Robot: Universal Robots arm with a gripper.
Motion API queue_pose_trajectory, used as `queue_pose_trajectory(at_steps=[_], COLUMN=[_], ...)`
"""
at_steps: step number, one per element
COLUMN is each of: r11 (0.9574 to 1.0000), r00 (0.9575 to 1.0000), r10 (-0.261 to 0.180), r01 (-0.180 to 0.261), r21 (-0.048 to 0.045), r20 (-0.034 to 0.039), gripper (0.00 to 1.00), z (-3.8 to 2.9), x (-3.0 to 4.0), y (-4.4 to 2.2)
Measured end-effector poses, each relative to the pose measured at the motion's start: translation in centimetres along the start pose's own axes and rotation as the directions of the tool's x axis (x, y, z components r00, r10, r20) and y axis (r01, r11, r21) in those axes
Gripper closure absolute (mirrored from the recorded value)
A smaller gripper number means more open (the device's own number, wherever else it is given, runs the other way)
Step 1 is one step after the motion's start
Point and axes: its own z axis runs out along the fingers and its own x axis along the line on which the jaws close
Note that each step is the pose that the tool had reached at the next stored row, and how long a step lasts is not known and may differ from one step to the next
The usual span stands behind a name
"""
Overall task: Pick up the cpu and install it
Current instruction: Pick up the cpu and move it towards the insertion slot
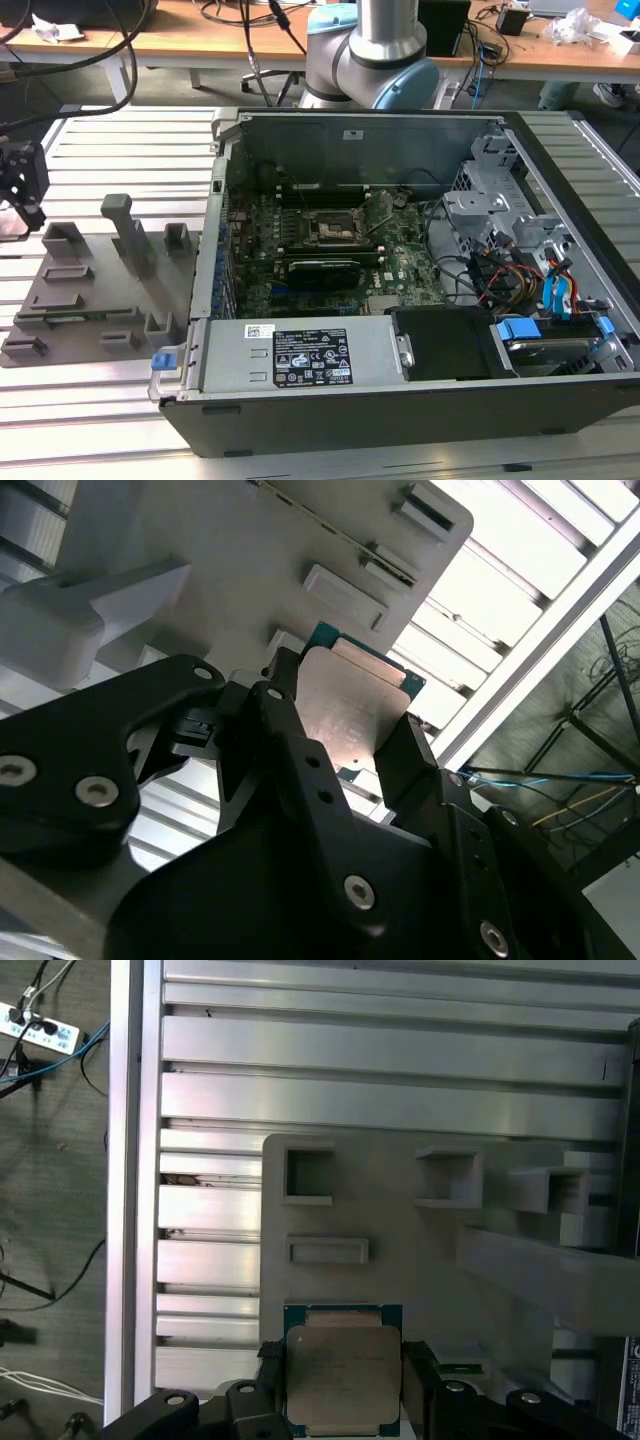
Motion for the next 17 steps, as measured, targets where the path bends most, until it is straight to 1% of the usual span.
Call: queue_pose_trajectory(at_steps=[6,17], r11=[1.0,1.0], r00=[1.0,1.0], r10=[0.0,0.0], r01=[0.0,0.0], r21=[0.0,0.0], r20=[-0.0001,-0.0001], gripper=[0.45,0.45], z=[-0.75,-1.84], x=[-0.02,-0.05], y=[-0.04,-0.1])
